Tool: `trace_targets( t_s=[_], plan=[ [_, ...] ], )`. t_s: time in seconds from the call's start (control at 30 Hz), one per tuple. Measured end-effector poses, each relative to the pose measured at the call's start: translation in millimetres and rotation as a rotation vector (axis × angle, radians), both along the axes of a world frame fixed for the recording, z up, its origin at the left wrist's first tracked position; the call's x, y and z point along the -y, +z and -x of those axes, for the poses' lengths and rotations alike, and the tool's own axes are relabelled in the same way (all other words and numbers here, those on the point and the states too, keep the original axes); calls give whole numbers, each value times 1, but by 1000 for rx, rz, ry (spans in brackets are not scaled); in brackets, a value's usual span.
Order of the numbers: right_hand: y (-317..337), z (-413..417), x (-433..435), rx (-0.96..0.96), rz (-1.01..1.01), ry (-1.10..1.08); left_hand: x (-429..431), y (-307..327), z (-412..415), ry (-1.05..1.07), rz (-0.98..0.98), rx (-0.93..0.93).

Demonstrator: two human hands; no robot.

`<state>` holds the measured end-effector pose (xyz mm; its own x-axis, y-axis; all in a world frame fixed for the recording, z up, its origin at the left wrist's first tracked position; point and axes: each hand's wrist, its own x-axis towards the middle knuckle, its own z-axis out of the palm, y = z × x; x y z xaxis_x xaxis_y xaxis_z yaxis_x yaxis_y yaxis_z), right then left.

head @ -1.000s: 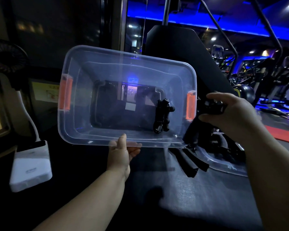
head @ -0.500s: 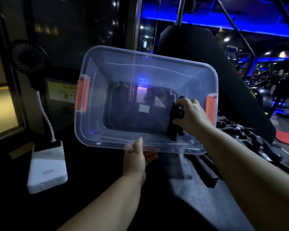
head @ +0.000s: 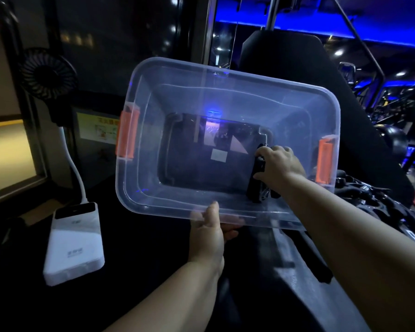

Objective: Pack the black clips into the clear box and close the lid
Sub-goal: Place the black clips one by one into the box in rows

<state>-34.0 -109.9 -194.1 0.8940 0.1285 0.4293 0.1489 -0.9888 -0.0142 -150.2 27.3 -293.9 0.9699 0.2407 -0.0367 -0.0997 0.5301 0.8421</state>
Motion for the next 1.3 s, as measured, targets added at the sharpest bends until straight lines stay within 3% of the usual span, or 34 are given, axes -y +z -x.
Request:
trace_targets(
  t_s=[0.17, 0.33, 0.63, 1.3],
  plan=[
    [-1, -13, 0, 121, 217, -90, -1, 1, 1, -8, -9, -6],
    [-8, -22, 1, 139, 304, -158, 0, 4, 2, -20, 0, -10],
    [-28, -43, -5, 114, 477, -58, 0, 8, 5, -12, 47, -21],
    [-21, -55, -8, 96, 537, -81, -1, 9, 11, -11, 46, 0]
  ],
)
